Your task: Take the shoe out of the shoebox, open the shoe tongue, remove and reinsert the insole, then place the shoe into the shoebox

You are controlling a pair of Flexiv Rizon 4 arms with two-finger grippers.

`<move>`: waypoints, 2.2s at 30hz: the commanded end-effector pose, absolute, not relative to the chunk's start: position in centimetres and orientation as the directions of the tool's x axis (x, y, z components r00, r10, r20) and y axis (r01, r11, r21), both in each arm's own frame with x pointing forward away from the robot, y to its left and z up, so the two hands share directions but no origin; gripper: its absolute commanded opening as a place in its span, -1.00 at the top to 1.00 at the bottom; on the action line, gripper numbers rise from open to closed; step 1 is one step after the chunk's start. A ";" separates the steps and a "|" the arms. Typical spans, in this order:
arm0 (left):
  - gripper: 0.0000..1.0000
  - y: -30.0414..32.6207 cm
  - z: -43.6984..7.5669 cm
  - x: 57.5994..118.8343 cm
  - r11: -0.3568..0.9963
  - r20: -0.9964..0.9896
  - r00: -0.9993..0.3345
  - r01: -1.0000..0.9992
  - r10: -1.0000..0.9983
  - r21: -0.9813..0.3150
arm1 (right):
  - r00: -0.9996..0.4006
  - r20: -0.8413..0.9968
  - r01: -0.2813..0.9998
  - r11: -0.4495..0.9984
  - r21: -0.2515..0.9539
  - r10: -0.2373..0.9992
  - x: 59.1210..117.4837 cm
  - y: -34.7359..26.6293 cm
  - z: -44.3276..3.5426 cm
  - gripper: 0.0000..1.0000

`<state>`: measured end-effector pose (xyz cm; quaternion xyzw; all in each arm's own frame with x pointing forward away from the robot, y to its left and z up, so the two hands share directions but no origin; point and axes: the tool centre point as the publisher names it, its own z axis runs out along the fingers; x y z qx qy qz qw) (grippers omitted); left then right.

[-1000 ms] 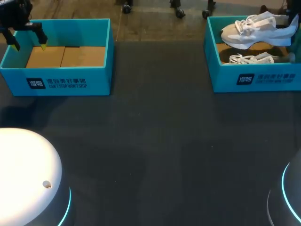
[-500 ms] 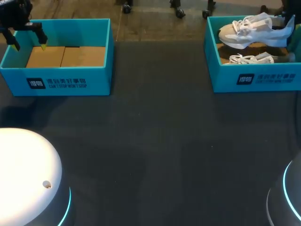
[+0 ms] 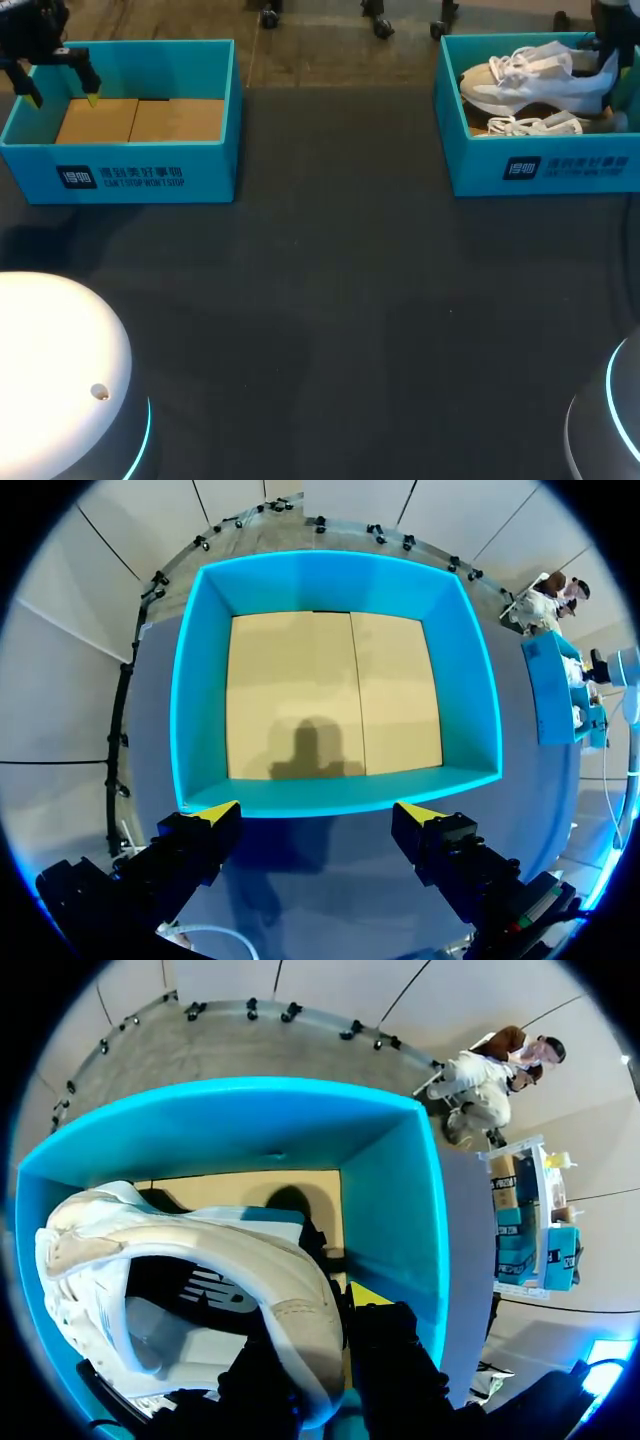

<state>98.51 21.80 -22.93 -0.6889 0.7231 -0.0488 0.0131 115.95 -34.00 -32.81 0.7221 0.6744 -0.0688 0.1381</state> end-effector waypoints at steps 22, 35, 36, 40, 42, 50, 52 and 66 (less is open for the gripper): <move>-1.00 21.8 -22.9 98.5 0.046 0.046 -0.050 -0.995 -0.998 -0.089 | 0.058 -0.265 0.998 -0.046 0.051 0.963 116.3 -33.9 -35.7 1.00; -1.00 21.8 -22.9 98.5 0.046 0.046 -0.050 -0.995 -0.998 -0.089 | 0.063 -0.249 0.998 -0.056 0.033 0.966 117.0 -34.1 -37.3 1.00; -1.00 21.8 -22.9 98.5 0.046 0.046 -0.050 -0.995 -0.998 -0.089 | 0.062 -0.249 0.998 -0.055 0.032 0.966 117.0 -34.1 -37.5 1.00; -1.00 21.8 -22.9 98.5 0.046 0.046 -0.050 -0.995 -0.998 -0.089 | 0.063 -0.254 0.998 -0.059 0.021 0.965 117.1 -34.3 -38.0 1.00; -1.00 21.8 -22.9 98.5 0.046 0.046 -0.050 -0.995 -0.998 -0.089 | 0.062 -0.252 0.998 -0.058 0.020 0.966 117.1 -34.4 -38.1 1.00; -1.00 21.8 -22.9 98.5 0.046 0.046 -0.050 -0.995 -0.998 -0.089 | 0.059 -0.246 0.998 -0.057 0.012 0.967 117.4 -34.4 -38.3 0.94; -1.00 21.8 -22.9 98.5 0.046 0.046 -0.050 -0.995 -0.998 -0.089 | 0.060 -0.244 0.998 -0.058 0.014 0.968 117.4 -34.5 -38.1 0.33; -1.00 21.8 -22.9 98.5 0.046 0.046 -0.050 -0.995 -0.998 -0.089 | 0.054 -0.201 0.995 -0.037 0.091 0.978 115.6 -33.5 -32.7 -1.00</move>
